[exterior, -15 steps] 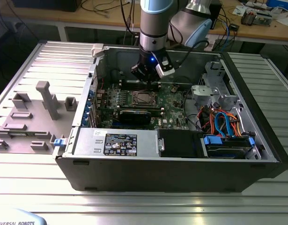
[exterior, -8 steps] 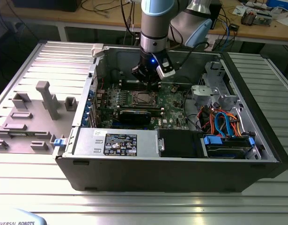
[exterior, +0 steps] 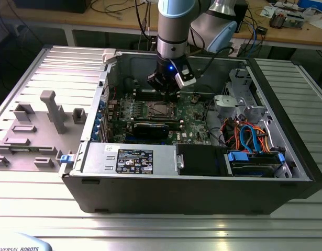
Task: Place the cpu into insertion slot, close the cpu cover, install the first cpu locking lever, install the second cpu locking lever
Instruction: 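Install the first cpu locking lever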
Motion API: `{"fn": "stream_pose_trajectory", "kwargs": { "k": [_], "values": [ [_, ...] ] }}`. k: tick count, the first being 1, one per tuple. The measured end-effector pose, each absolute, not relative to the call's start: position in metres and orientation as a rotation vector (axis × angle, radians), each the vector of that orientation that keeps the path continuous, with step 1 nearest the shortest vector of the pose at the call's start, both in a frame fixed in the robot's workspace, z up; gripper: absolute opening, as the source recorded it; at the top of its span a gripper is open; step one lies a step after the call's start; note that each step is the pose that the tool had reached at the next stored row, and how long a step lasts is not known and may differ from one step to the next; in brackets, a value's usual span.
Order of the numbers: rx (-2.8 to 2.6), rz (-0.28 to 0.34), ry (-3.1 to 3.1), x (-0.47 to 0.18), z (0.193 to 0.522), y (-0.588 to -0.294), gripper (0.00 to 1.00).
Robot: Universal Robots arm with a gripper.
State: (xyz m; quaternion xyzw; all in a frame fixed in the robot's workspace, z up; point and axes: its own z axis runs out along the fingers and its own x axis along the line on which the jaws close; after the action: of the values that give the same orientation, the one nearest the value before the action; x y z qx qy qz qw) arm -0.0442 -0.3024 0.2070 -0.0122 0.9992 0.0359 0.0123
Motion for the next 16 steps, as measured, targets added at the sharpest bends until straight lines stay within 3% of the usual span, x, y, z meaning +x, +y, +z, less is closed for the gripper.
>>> {"fn": "stream_pose_trajectory", "kwargs": {
  "k": [16],
  "values": [
    [-0.038,0.107,3.115,-0.0441,0.2089,-0.3025,0.11]
  ]
}}
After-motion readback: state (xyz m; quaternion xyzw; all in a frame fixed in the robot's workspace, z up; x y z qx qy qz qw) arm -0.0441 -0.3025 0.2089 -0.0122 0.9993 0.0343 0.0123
